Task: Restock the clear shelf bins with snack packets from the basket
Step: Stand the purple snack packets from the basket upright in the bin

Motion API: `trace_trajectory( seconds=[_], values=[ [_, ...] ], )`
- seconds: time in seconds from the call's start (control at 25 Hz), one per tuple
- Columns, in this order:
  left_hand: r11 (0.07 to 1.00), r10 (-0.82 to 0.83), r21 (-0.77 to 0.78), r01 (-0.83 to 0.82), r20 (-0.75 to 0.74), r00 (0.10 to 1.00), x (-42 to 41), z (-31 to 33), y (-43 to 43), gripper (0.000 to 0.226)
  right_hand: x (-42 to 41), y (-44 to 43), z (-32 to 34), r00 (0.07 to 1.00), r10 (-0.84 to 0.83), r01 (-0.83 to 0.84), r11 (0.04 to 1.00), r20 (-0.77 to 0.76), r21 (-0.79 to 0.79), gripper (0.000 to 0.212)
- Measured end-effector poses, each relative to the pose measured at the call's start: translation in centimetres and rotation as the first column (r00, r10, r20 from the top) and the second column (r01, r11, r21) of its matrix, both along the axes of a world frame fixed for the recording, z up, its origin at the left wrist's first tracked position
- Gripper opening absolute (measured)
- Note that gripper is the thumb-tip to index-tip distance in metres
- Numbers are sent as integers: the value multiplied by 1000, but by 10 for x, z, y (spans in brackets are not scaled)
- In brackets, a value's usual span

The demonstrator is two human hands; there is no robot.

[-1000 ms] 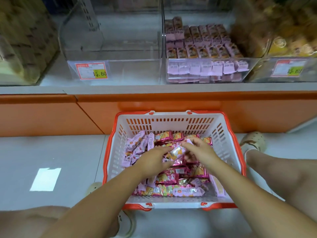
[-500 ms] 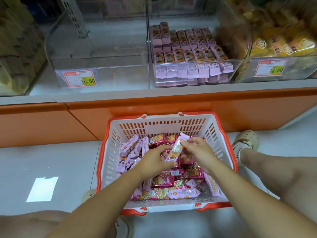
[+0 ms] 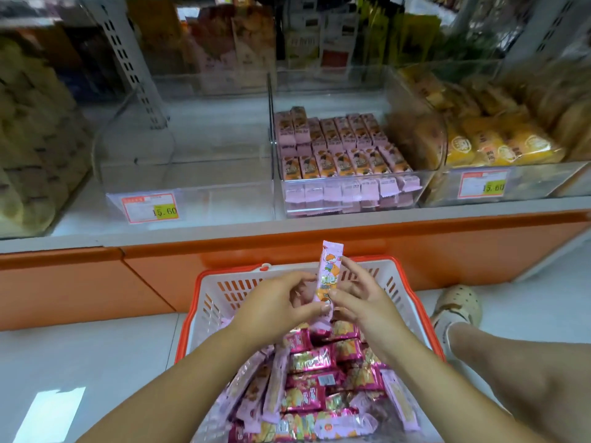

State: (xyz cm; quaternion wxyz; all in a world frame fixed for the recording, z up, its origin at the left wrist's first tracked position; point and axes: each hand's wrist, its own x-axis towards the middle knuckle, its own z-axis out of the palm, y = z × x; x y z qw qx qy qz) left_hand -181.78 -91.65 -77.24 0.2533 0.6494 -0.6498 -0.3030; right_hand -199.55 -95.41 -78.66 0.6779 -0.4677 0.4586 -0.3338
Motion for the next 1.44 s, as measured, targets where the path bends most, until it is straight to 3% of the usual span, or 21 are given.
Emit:
trace_trajectory(
  seconds=[0.08, 0.16, 0.24, 0.28, 0.36, 0.48, 0.64, 0.8, 1.12, 1.2, 1.28, 1.4, 1.44],
  values=[
    [943, 87, -329, -37, 137, 987, 13, 35, -16, 41, 2, -4, 35, 999, -34, 39, 992, 38, -119, 58],
    [772, 193, -632, -66, 134, 972, 28, 76, -36, 36, 5, -14, 78, 991, -94, 114, 962, 93, -249, 57],
    [637, 266, -770, -27, 187, 946, 47, 109, -63, 45, 10, -40, 117, 981, -144, 182, 908, 127, -377, 53],
    [651, 283, -759, 4, 248, 927, 57, 121, -78, 54, 15, -57, 134, 980, -163, 198, 880, 117, -432, 49],
    [781, 254, -624, 30, 361, 897, 75, 131, -104, 67, 29, -103, 160, 973, -229, 195, 832, -3, -519, 38],
    [900, 145, -432, 53, 414, 899, 86, 118, -125, 67, 54, -181, 171, 922, -314, 151, 831, -229, -535, 28],
    [901, 109, -426, 79, 400, 910, 89, 109, -130, 62, 83, -255, 157, 800, -320, 39, 872, -508, -488, 25],
    [921, 91, -383, 66, 377, 922, 88, 111, -130, 64, 102, -272, 143, 812, -278, 23, 894, -513, -448, 11],
    [931, 91, -359, 60, 388, 917, 88, 112, -130, 62, 109, -265, 139, 670, -241, -154, 880, -703, -448, 42],
    [923, 121, -382, 33, 370, 921, 87, 117, -128, 65, 105, -246, 150, 696, -317, -75, 861, -644, -504, 45],
    [847, 226, -530, -37, 297, 928, 85, 118, -114, 64, 95, -208, 158, 809, -395, 56, 789, -436, -612, 37],
    [530, 413, -825, -195, 50, 909, 70, 97, -63, 39, 68, -118, 147, 907, -405, 184, 634, -119, -751, 19],
    [490, 425, -840, -234, -4, 905, 63, 81, -44, 34, 60, -88, 134, 927, -374, 229, 621, -26, -750, 19]
  ],
)
